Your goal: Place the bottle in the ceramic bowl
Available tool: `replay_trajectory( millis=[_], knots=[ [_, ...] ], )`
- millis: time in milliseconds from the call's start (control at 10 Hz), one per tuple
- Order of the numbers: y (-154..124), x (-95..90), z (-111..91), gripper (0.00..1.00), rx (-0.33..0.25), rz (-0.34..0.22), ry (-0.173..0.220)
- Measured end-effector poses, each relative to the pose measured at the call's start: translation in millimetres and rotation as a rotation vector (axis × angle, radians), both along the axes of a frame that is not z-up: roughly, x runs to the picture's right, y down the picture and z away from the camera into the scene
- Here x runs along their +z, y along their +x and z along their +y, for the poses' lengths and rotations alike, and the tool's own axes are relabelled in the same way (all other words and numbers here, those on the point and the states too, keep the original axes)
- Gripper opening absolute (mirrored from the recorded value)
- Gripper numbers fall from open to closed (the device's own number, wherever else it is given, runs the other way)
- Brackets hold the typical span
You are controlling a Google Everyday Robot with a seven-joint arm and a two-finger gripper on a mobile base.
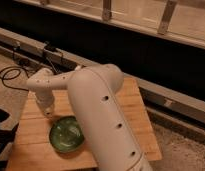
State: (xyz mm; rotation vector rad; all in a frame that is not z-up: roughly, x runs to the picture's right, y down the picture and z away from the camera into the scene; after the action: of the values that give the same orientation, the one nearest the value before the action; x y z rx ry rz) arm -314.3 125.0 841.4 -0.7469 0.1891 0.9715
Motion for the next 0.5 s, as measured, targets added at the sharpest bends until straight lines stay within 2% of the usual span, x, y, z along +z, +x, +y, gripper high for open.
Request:
replay_trajectory(
  millis=[300,500],
  knots=[
    [32,-18.4,-33,0.07,0.031,0.044,0.067],
    [67,-29.9,-38,0.07,0.052,0.084,0.088]
  ],
)
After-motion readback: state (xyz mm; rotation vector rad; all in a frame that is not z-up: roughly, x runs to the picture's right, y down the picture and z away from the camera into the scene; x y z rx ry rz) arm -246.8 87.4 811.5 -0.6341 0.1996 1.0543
